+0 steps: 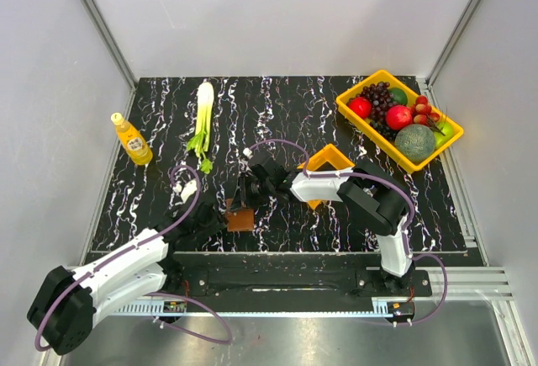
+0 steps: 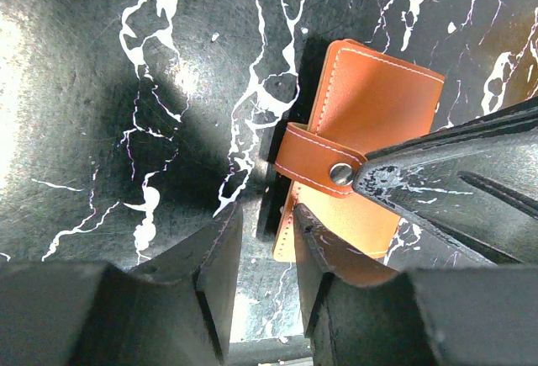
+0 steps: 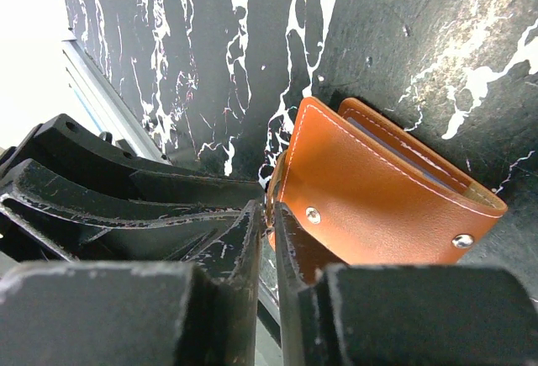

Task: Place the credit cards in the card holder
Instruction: Close the card holder at the center of the board.

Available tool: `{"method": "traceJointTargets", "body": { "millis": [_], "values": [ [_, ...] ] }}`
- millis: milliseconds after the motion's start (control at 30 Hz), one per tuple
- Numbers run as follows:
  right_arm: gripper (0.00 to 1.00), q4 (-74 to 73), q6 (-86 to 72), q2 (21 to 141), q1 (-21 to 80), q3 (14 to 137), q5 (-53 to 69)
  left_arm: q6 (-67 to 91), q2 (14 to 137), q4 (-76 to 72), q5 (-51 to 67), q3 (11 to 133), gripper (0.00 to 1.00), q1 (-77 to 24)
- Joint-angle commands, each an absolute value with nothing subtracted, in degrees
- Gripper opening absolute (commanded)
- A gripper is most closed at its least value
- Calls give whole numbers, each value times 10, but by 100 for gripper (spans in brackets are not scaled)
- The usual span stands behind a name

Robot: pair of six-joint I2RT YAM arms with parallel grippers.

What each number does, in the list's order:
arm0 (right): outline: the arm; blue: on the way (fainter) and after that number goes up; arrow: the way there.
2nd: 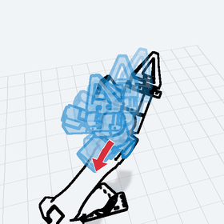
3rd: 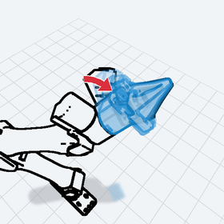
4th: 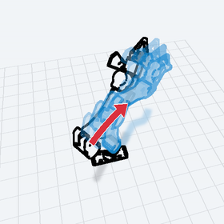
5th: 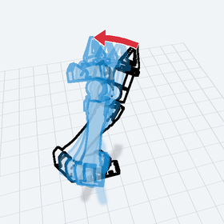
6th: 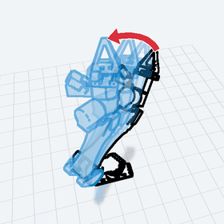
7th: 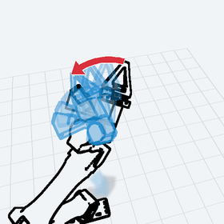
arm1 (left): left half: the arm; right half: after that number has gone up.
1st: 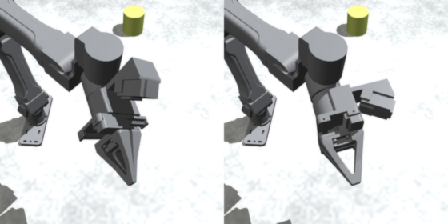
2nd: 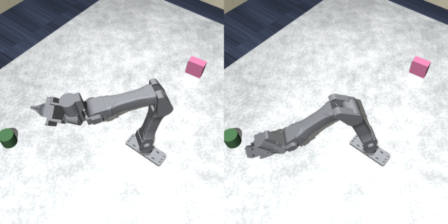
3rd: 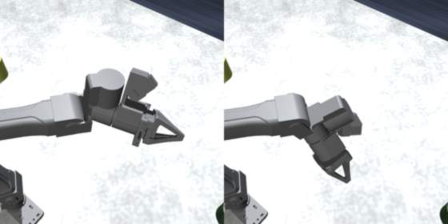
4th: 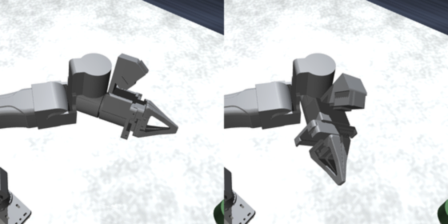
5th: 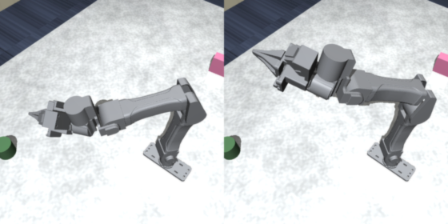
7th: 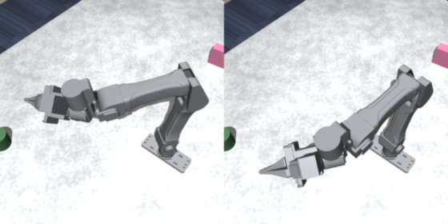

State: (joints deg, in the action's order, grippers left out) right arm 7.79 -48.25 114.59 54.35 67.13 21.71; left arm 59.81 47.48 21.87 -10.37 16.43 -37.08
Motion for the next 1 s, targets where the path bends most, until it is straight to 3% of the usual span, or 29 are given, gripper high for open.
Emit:
{"method": "traceJointTargets", "body": {
  "millis": [0, 300, 433, 967],
  "values": [
    [16, 84, -476, 1143, 549, 682, 220, 590, 483, 238, -114, 172, 35, -373],
    [13, 79, -475, 1150, 551, 688, 227, 590, 483, 239, -113, 173, 35, -374],
    [0, 70, -469, 1142, 552, 684, 210, 590, 483, 238, -115, 173, 35, -372],
    [0, 4, -446, 1122, 552, 691, 146, 591, 489, 240, -119, 175, 35, -373]
  ]
}}
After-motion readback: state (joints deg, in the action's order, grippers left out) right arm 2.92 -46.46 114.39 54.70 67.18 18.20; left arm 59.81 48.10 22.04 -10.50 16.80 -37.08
